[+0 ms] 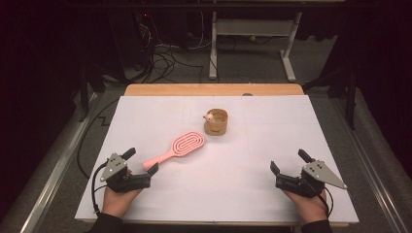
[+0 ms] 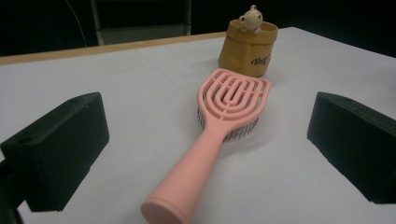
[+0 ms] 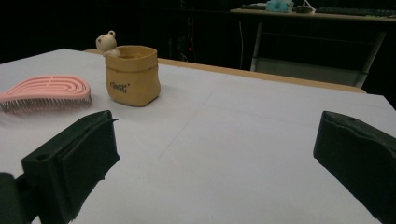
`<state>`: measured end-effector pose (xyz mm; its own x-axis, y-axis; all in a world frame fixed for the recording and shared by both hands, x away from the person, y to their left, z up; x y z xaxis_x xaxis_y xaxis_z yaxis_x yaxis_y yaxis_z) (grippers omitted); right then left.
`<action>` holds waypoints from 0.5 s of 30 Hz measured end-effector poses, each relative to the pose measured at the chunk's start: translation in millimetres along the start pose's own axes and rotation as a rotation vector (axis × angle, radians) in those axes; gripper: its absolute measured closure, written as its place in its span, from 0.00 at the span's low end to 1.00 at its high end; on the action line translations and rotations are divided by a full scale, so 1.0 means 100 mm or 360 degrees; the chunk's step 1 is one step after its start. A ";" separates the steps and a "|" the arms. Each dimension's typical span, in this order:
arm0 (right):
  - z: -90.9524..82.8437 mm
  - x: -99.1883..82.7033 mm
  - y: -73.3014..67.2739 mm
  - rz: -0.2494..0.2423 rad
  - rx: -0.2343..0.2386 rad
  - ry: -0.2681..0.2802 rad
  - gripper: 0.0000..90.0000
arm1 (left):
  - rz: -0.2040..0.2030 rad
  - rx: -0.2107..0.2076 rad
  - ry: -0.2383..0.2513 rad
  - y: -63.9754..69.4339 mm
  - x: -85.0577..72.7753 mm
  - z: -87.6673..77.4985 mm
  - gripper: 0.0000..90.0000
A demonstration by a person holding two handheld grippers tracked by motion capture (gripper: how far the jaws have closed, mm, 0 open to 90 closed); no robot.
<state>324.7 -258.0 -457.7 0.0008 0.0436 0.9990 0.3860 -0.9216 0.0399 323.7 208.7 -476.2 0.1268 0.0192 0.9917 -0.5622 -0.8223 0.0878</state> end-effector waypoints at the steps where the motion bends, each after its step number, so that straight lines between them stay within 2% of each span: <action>1: 0.00 0.00 0.00 0.0000 0.0000 0.0000 0.00 | 0.0000 0.0000 0.0000 0.00 0.00 0.00 0.00; 2: -0.02 -0.04 0.01 0.0011 0.0001 -0.0014 0.00 | 0.0090 -0.0030 -0.0021 0.05 0.01 0.01 0.00; 3: -0.01 -0.05 0.02 0.0011 0.0002 -0.0019 0.00 | 0.0134 -0.0041 -0.0046 0.06 0.00 0.01 0.00; 4: 0.00 -0.05 0.03 0.0006 -0.0003 -0.0028 0.00 | 0.0140 -0.0053 -0.0064 0.06 -0.03 0.01 0.00; 5: 0.01 -0.05 0.03 0.0007 -0.0006 -0.0033 0.00 | 0.0102 -0.0057 -0.0058 0.05 -0.04 0.00 0.00; 6: 0.01 -0.05 0.03 0.0007 -0.0006 -0.0033 0.00 | 0.0102 -0.0057 -0.0058 0.05 -0.04 0.00 0.00; 7: 0.02 -0.04 0.03 -0.0002 -0.0021 -0.0030 0.00 | 0.0036 -0.0047 -0.0037 0.01 -0.04 0.00 0.00; 8: 0.03 -0.03 0.03 -0.0004 -0.0023 -0.0022 0.00 | 0.0000 -0.0041 -0.0020 -0.01 -0.04 0.00 0.00; 12: 0.00 -0.01 0.02 -0.0023 -0.0019 -0.0008 0.00 | -0.0030 -0.0059 -0.0053 -0.02 -0.07 0.04 0.00; 15: 0.00 -0.01 0.02 -0.0018 -0.0012 -0.0005 0.00 | -0.0044 -0.0055 -0.0043 -0.02 -0.07 0.04 0.00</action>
Point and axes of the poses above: each handheld gripper's, and its own axes: z roughly forward along the jaws, x roughly out of its top, y roughly to its right, the point moved 5 cm from there along z, roughly forward along the jaws, and after that the axes turned 12 degrees about y, right-handed, at the moved point
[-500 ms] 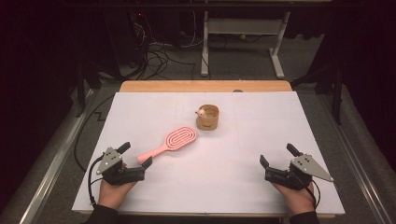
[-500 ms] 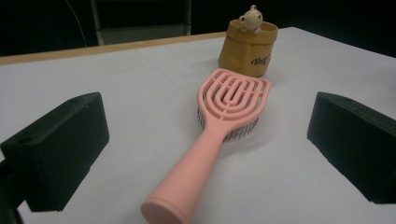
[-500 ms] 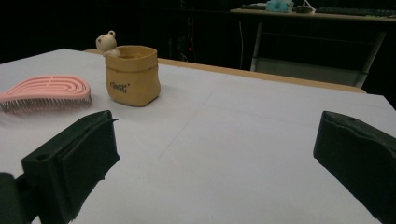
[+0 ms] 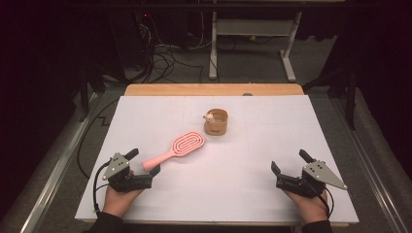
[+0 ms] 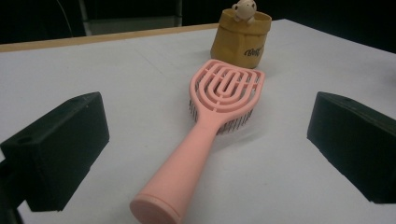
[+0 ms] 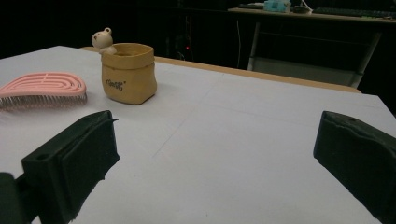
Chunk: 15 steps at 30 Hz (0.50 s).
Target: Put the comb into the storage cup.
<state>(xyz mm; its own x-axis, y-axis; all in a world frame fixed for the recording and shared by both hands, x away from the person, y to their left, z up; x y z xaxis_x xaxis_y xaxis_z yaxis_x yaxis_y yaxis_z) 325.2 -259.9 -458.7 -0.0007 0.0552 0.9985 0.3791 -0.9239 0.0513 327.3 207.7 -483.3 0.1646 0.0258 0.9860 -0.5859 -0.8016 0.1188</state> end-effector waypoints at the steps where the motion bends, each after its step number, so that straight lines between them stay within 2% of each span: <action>1: 0.00 0.00 0.00 0.0007 0.0002 -0.0001 0.00 | 0.0000 0.0000 0.0000 0.00 0.00 0.00 0.00; 4: -0.01 0.00 0.02 0.0042 0.0015 0.0007 0.00 | -0.0007 0.0008 0.0026 -0.01 0.02 0.00 0.00; 6: -0.02 0.00 0.03 0.0046 0.0005 0.0010 0.00 | 0.0014 0.0008 0.0017 0.00 0.02 0.00 0.00; 15: 0.02 -0.01 -0.03 0.0011 0.0024 -0.0002 0.00 | 0.0018 0.0007 0.0031 -0.01 0.05 -0.04 0.00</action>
Point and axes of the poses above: each handheld gripper's, and its own axes: z roughly forward along the jaws, x roughly out of its top, y roughly to its right, the point moved 5 cm from there along z, roughly forward along the jaws, and after that the axes turned 12 degrees about y, right-handed, at the moved point
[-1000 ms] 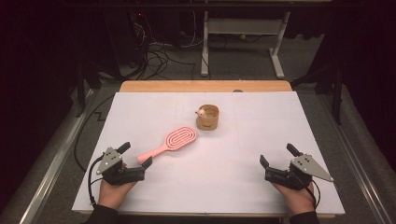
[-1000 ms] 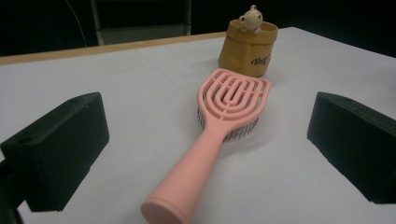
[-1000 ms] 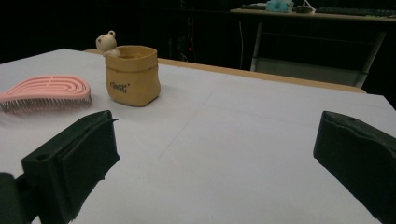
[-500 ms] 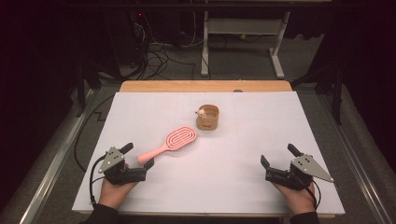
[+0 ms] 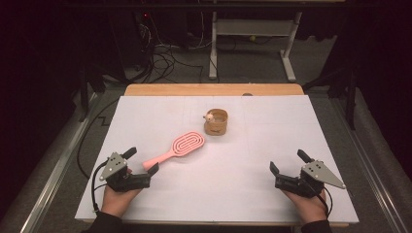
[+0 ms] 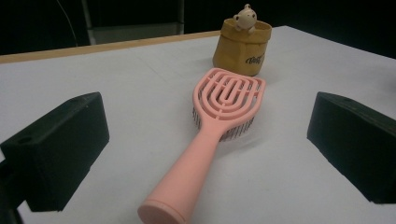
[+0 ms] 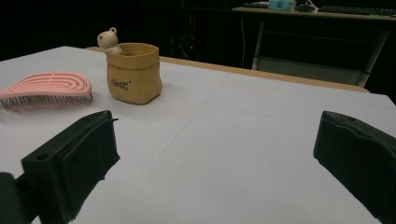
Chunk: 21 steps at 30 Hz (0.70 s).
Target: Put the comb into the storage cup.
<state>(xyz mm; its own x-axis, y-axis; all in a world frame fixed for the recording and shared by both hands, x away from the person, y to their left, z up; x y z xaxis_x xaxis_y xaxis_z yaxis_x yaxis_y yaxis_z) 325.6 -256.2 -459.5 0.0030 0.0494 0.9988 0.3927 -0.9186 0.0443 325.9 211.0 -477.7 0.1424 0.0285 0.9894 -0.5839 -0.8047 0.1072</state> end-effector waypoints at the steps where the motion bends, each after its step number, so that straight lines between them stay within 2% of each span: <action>1: 0.00 0.00 -0.01 -0.0003 0.0001 0.0000 0.00 | 0.0003 0.0004 0.0000 0.00 0.00 -0.01 0.00; 12: 0.02 -0.02 -0.05 -0.0004 0.0021 0.0000 0.00 | 0.0002 0.0005 0.0010 -0.01 0.04 -0.01 0.00; 20: -0.04 -0.02 -0.04 0.0002 0.0025 0.0004 0.00 | 0.0024 0.0034 -0.0056 -0.05 0.02 -0.02 0.00; 21: -0.05 -0.01 -0.03 0.0002 0.0021 0.0008 0.00 | 0.0010 0.0029 -0.0061 -0.06 0.01 -0.03 0.00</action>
Point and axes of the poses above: each handheld gripper's, and its own axes: z roughly forward along the jaws, x roughly out of its top, y roughly to its right, the point moved 5 cm from there along z, roughly forward along the jaws, and after that the axes turned 12 degrees about y, right-handed, at the moved point
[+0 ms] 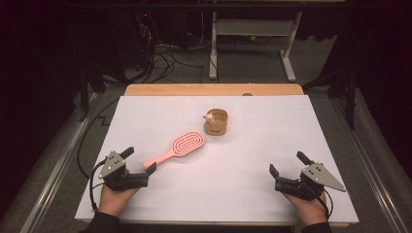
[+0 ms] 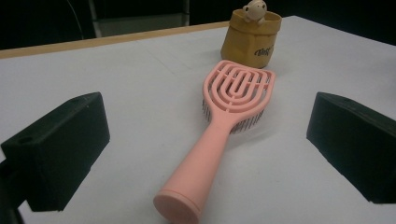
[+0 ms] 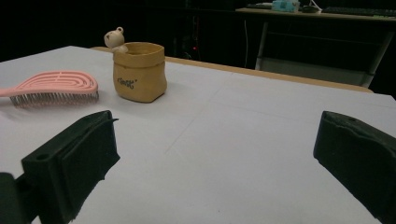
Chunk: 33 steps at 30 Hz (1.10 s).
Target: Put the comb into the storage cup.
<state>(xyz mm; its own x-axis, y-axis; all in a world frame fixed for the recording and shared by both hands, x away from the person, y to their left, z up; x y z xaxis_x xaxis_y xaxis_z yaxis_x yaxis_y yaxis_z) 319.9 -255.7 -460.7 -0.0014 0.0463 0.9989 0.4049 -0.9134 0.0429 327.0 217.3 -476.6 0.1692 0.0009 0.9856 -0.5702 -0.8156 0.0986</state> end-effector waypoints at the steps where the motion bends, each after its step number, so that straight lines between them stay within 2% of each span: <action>1: 0.00 0.00 0.01 0.0000 -0.0002 0.0002 0.00 | -0.0009 0.0002 -0.0005 0.00 0.00 0.00 0.00; 5: 0.00 0.00 0.02 0.0008 -0.0006 -0.0002 0.00 | 0.0000 0.0007 -0.0026 -0.01 -0.01 -0.02 0.00; 12: 0.02 -0.01 -0.01 0.0001 0.0005 -0.0004 0.00 | 0.0006 0.0042 -0.0048 -0.08 -0.02 -0.07 0.25; 13: 0.02 -0.01 -0.01 0.0001 0.0005 -0.0004 0.00 | 0.0006 0.0042 -0.0048 -0.08 -0.02 -0.07 0.34; 17: 0.03 -0.01 -0.02 0.0007 0.0006 -0.0003 0.00 | 0.0002 0.0045 -0.0099 -0.10 -0.04 -0.07 0.52; 18: 0.03 -0.01 -0.02 0.0006 0.0008 -0.0004 0.00 | -0.0003 0.0065 -0.0110 -0.11 -0.05 -0.07 0.60; 21: 0.03 -0.02 -0.03 0.0006 0.0015 -0.0007 0.00 | -0.0123 0.0116 -0.0152 -0.17 -0.07 -0.02 0.75; 23: 0.03 -0.02 -0.04 0.0003 0.0017 -0.0009 0.00 | -0.0125 0.0158 -0.0205 -0.21 -0.10 0.04 0.93; 24: 0.03 -0.02 -0.04 0.0002 0.0019 -0.0009 0.00 | -0.0110 0.0198 -0.0246 -0.24 -0.12 0.06 0.97; 29: 0.04 -0.02 -0.06 -0.0002 0.0037 -0.0004 0.00 | -0.0085 0.0236 -0.0378 -0.29 -0.19 0.14 0.99; 33: 0.05 -0.01 -0.05 -0.0007 0.0036 -0.0002 0.00 | -0.0142 0.0201 -0.0448 -0.30 -0.23 0.17 0.98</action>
<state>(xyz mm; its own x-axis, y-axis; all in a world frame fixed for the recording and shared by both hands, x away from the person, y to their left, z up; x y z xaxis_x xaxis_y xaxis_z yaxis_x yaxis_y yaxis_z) 322.2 -249.0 -462.3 -0.0018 0.0509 0.9987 0.4252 -0.9039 0.0468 353.3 231.9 -504.2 0.4397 -0.0699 0.8954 -0.4416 -0.8849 0.1478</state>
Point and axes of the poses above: each handheld gripper's, and its own axes: z roughly forward along the jaws, x roughly out of its top, y roughly to its right, the point moved 5 cm from there along z, roughly forward along the jaws, and after that the axes turned 12 degrees about y, right-handed, at the moved point
